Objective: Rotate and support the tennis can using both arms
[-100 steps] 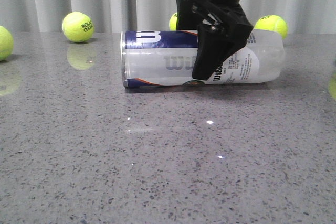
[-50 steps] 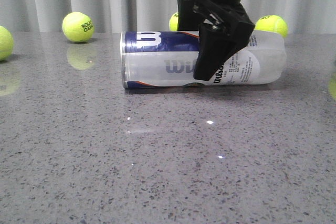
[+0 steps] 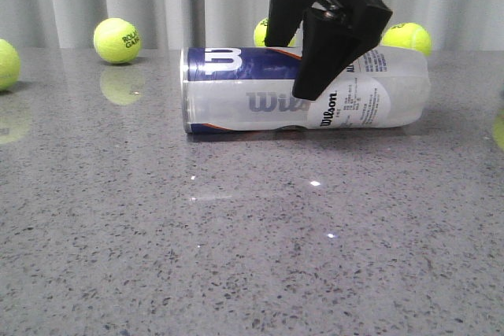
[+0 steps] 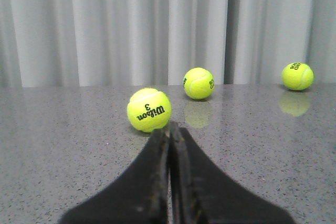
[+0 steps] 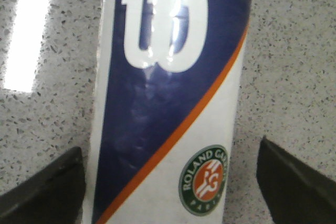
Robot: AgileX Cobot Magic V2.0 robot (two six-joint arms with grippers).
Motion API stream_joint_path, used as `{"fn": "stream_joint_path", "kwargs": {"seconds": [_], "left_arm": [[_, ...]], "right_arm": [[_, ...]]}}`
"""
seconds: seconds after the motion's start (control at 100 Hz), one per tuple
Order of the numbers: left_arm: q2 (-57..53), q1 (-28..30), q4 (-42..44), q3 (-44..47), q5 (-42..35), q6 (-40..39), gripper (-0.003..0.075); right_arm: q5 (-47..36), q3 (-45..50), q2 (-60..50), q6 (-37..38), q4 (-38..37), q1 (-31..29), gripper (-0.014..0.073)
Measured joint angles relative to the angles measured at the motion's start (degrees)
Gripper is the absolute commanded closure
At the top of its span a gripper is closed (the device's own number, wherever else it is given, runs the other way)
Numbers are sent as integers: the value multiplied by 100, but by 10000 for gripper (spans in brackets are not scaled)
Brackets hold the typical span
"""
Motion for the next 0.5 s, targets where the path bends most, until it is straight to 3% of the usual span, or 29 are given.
{"fn": "stream_joint_path", "kwargs": {"seconds": [0.5], "left_arm": [[0, 0, 0, 0, 0, 0, 741]], "right_arm": [[239, 0, -12, 0, 0, 0, -56]]}}
